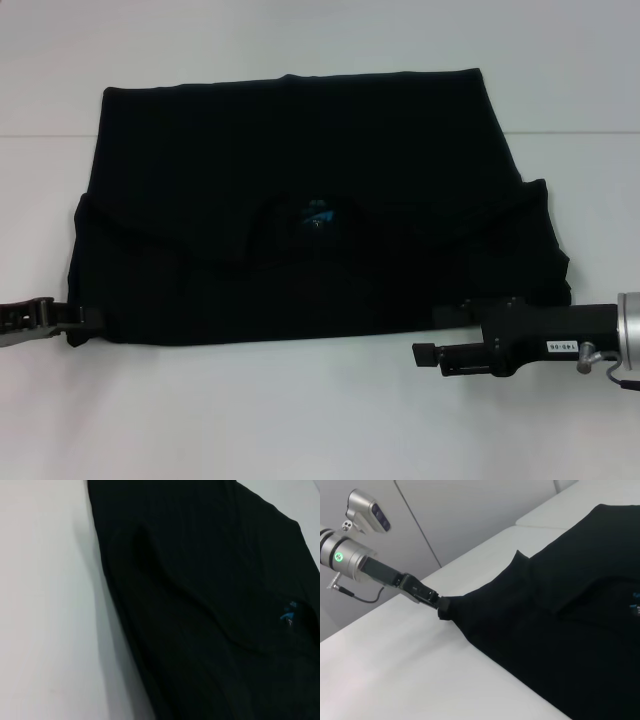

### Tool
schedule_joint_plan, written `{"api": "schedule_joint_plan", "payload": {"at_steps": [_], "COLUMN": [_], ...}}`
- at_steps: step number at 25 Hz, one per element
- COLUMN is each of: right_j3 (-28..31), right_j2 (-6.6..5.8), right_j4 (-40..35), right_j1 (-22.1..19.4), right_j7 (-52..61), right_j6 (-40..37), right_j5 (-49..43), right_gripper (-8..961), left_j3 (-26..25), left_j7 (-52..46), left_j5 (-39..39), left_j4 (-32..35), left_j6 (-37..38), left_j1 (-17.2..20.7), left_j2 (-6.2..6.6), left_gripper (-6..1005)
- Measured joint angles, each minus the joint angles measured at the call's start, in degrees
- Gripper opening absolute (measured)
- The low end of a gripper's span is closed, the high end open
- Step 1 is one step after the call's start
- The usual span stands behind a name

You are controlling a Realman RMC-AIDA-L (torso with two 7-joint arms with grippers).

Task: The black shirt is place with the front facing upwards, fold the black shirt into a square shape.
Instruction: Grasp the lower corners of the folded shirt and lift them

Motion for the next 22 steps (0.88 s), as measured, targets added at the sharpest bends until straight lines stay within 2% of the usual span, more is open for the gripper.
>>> {"api": "schedule_joint_plan", "payload": {"at_steps": [3,7,10,11,12,13,16,18,20,22], "right_j3": [0.5,0.9,0.4,-0.2,-0.2,-0.4,-0.7,-0.7,-0.6,-0.4], "right_j2": [-0.27,-1.71,-3.63,-5.41,-5.41,-6.62,-9.82,-11.37,-11.98,-11.83], "right_j4": [0.0,-1.2,-5.0,-7.9,-7.9,-9.3,-12.7,-14.8,-17.1,-18.9], "right_j1": [-0.1,-0.2,0.1,0.5,0.5,0.9,2.5,3.9,5.1,6.1], "right_j7": [0.6,6.8,19.5,29.8,29.8,34.8,49.4,56.4,60.1,62.0], "right_j6": [-0.4,-1.2,-1.2,-1.5,-1.5,-1.7,-2.3,-2.4,-2.3,-2.0], "right_j5": [0.0,0.0,-0.4,-1.4,-1.4,-2.3,-7.9,-13.9,-19.9,-24.3], "right_gripper": [852,853,853,853,853,853,853,853,853,853], "left_j3": [0.0,0.0,0.0,0.0,0.0,0.0,0.0,0.0,0.0,0.1], "left_j7": [0.1,0.1,0.1,0.1,0.1,0.1,0.1,0.1,0.1,0.3], "left_j5": [0.8,1.3,1.3,1.3,1.3,1.4,1.4,1.4,1.4,1.4], "left_j4": [-0.1,-0.1,-0.1,-0.1,-0.1,-0.1,-0.1,-0.1,-0.2,-0.2], "left_j6": [0.0,-0.1,-0.1,-0.1,-0.1,-0.1,0.0,0.1,0.1,0.1], "left_j1": [-0.1,-0.2,-0.3,-0.3,-0.4,-0.4,-0.5,-0.5,-0.5,-0.6], "left_j2": [-0.01,-0.06,-0.10,-0.10,-0.10,-0.07,0.03,0.06,0.08,0.08], "left_gripper": [452,330,208,168,101,33,35,36,37,39]}}
